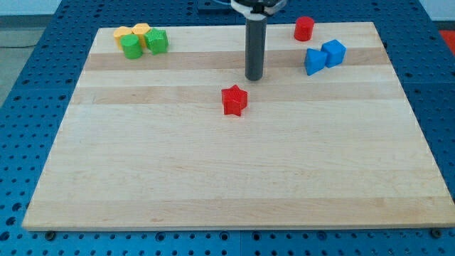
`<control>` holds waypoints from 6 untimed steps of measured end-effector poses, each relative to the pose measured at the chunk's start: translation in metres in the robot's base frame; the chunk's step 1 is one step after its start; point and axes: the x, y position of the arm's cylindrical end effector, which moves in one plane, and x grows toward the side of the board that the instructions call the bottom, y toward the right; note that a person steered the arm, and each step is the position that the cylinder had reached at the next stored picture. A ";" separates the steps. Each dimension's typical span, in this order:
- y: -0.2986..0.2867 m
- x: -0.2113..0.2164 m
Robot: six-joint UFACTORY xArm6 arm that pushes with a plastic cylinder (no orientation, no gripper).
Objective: Move the red circle towards the bottom left
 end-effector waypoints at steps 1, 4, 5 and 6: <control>0.015 -0.021; 0.114 -0.073; 0.149 -0.088; 0.163 -0.109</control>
